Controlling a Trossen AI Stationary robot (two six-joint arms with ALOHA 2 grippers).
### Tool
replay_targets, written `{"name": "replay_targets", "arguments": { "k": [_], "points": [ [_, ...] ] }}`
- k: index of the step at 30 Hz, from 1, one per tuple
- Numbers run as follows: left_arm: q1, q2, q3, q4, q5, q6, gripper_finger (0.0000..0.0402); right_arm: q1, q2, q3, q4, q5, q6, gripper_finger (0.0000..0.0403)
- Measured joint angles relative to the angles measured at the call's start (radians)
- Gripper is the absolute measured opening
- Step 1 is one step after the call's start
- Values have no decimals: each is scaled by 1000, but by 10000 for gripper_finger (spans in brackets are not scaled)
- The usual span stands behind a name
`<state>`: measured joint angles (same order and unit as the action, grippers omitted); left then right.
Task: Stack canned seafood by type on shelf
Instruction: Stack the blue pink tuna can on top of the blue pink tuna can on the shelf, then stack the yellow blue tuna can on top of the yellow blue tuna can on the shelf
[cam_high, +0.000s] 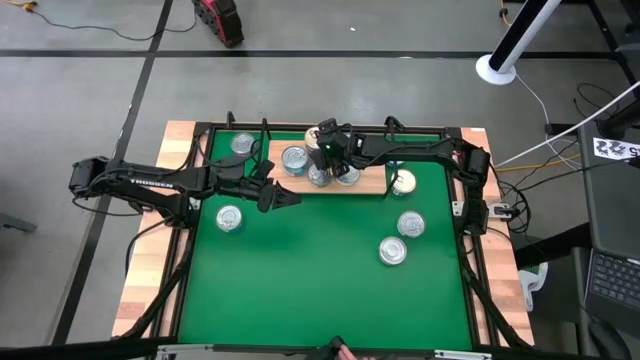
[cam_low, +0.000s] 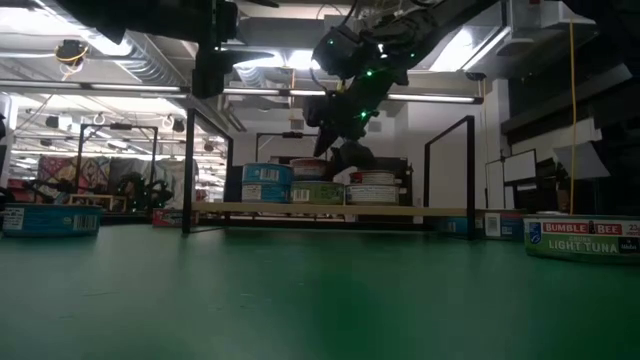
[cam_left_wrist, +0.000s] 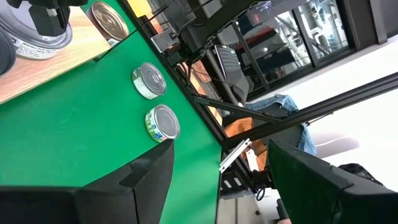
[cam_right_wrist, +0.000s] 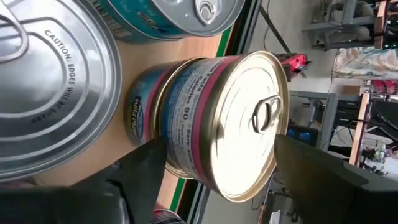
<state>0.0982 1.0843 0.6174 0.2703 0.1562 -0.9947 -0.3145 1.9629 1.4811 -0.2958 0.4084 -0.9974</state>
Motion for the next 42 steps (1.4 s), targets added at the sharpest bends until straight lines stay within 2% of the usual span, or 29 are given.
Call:
{"name": "replay_targets", "arguments": {
  "k": [5, 11, 17, 22, 28, 35, 39, 42],
  "points": [
    [0, 0, 0, 2, 0, -3, 253, 1, 0, 3, -1, 20, -1, 300],
    [0, -15, 0, 31, 13, 21, 253, 37, -1, 34, -20, 131, -3, 300],
    [0, -61, 0, 79, 58, 73, 253, 94, -2, 87, -122, 134, 3, 301],
    [-4, -128, 0, 46, 126, 139, 253, 138, -8, 132, -229, 135, 52, 301],
    [-71, -200, 0, -161, 151, 268, 253, 179, -52, 157, -334, 138, 141, 301],
    [-189, -227, 0, -472, 149, 240, 253, 243, -101, 158, -412, 115, 292, 301],
    [-246, -227, 0, -712, 130, 132, 253, 292, -102, 157, -455, 17, 404, 301],
    [-278, -227, 0, -897, 105, 47, 253, 328, -102, 157, -472, -108, 448, 301]
  ]
}}
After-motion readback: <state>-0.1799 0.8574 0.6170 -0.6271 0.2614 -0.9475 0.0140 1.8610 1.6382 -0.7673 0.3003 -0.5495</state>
